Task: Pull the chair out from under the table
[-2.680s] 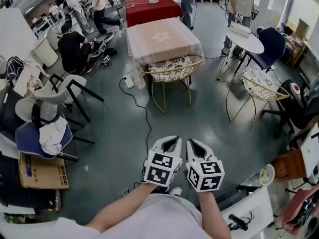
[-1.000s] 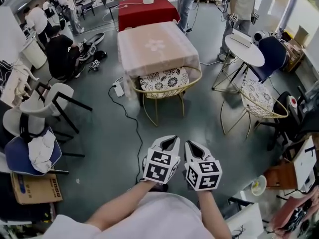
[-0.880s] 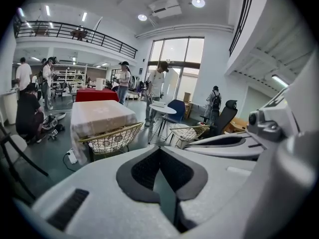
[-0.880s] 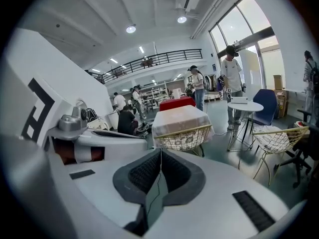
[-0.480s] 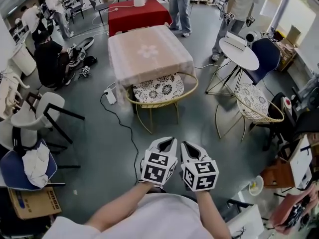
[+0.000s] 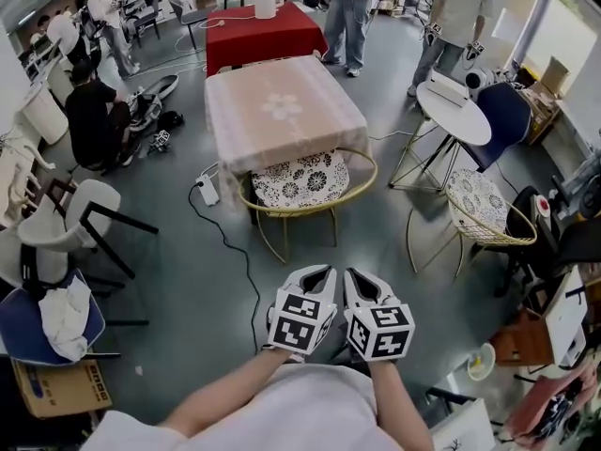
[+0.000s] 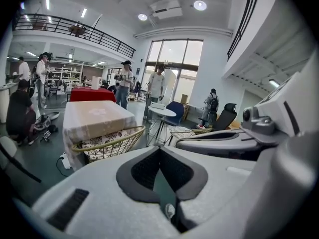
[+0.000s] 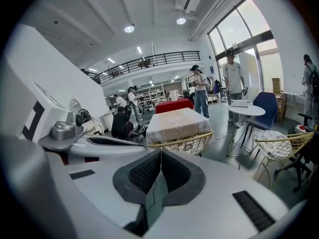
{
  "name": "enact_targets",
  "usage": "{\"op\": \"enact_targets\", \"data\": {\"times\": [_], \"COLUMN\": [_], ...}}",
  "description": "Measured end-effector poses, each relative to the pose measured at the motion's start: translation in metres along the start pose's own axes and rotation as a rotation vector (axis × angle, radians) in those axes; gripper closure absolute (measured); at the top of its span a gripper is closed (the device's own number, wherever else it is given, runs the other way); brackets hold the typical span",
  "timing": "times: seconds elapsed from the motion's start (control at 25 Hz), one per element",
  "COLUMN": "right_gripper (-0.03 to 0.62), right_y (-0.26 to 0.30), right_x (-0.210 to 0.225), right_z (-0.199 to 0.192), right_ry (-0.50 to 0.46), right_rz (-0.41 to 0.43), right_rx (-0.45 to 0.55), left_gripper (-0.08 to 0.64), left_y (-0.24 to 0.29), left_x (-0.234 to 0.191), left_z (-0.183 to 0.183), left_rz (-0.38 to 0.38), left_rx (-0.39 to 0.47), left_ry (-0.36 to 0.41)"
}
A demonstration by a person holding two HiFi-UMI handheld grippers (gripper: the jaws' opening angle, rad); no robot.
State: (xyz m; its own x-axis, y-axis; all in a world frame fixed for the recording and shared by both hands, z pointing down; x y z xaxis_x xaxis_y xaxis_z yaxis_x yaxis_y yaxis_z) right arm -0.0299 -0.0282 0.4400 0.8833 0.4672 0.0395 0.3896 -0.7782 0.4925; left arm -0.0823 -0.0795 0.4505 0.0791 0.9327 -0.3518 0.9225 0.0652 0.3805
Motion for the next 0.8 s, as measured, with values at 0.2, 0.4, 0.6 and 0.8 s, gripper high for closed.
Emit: {"op": "enact_targets", "data": {"times": [0.2, 0.4, 0.6, 0.8], "right_gripper": [0.589, 0.589, 0.589, 0.589], "right_y": [0.024, 0.048, 0.082, 0.113], "right_x": [0.004, 0.013, 0.029, 0.048], "right_z": [0.01, 0.021, 0.031, 0.045], "right_ry": [-0.02, -0.055, -0.087, -0.131], "right_rz": [0.041, 0.097, 0.153, 0.215], "right_rx": [0.016, 0.014, -0.012, -0.041], "left_gripper": [0.555, 0.555, 0.555, 0.555], "left_y": [0.011, 0.027, 0.057, 0.082], "left_x": [-0.018, -0.033, -0.051, -0.065], "left_z": [0.009, 0.019, 0.03, 0.044], "left_rz": [0.042, 0.098, 0.143, 0.203], "left_rx": [0.015, 0.017, 0.027, 0.017], "left_ry": [-0.002, -0.025, -0.068, -0.105]}}
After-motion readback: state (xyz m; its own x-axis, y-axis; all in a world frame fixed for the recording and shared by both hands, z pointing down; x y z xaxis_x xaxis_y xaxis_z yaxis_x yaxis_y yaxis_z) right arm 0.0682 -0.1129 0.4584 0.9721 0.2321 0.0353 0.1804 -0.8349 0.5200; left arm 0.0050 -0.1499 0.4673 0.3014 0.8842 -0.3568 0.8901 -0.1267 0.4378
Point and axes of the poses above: the fingertips, and each gripper's own axes: y forward along the fingers, x to its right, z out of its top, the point moved 4 cm from there along -y, backward along the fingers, and after that the axes turned 15 degrees about -z, right-handed, at the moved point
